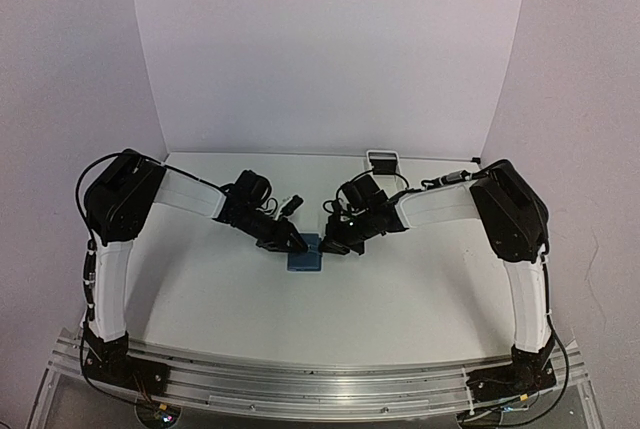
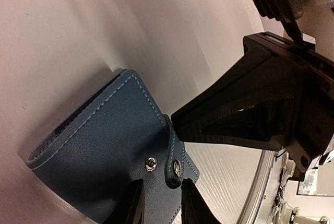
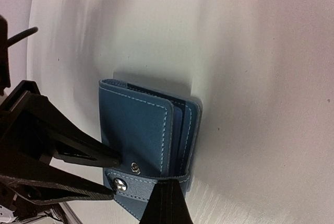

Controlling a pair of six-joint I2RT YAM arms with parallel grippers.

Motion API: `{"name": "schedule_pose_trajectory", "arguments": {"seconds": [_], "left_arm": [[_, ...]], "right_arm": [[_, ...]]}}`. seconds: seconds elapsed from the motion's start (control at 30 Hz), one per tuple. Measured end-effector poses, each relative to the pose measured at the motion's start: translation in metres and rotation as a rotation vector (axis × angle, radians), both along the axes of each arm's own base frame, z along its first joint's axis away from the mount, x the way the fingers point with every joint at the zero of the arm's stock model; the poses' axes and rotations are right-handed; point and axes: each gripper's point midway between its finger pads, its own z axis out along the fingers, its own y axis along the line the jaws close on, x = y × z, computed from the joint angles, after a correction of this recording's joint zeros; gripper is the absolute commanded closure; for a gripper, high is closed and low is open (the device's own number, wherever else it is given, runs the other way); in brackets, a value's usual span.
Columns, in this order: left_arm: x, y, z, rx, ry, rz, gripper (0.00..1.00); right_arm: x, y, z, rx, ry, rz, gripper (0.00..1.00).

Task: Put the credit cards into the card holder
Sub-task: Close the card holder at the center of the board.

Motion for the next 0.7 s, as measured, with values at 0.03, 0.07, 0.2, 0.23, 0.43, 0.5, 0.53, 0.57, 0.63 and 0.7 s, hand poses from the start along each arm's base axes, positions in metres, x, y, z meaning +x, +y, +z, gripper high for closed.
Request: {"name": "schedule_pose_trajectory", "arguments": {"seconds": [0.03,0.07,0.2,0.23,0.43,0.5,0.53,0.57,0.63,0.7], "left_arm": [[0.001,-0.0005,-0.0004,-0.001,0.005,0.003,0.8],[0.0018,-0.0012,-0.0006,-0.003,0.01,0.006,0.81],[0.0043,-0.003,-0.0021,-0.004,0.025,0.016,0.86],[0.0046,-0.0034,-0.0023,-0.005,0.028,0.017,0.87],[0.0057,-0.0021,-0.0036,-0.002,0.046,0.031,1.0],[0.0054,-0.0015,-0.0042,-0.001,0.055,0.035,1.0],[0.0054,-0.0014,-0.0043,0.0,0.057,0.036,1.0],[0.0053,-0.0013,-0.0044,0.001,0.058,0.036,1.0],[0.0055,-0.0012,-0.0045,0.002,0.057,0.037,1.0],[0.0059,-0.0011,-0.0045,0.005,0.056,0.039,1.0]], "right_arm": [[0.0,0.0,0.0,0.0,0.0,0.0,1.0],[0.0,0.0,0.0,0.0,0.0,0.0,1.0],[0.0001,0.0,-0.0001,0.0,0.0,0.0,1.0],[0.0001,0.0,-0.0002,0.0,0.0,0.0,1.0],[-0.0001,0.0003,-0.0001,0.0,-0.001,0.001,1.0],[-0.0003,0.0004,-0.0005,0.0,0.0,0.001,1.0],[-0.0002,0.0005,-0.0006,0.0,0.0,0.002,1.0],[-0.0002,0.0005,-0.001,0.0,0.0,0.002,1.0],[0.0,0.0006,-0.0013,0.0,-0.001,0.002,1.0],[0.0002,0.0005,-0.0013,-0.001,-0.003,0.002,1.0]]}}
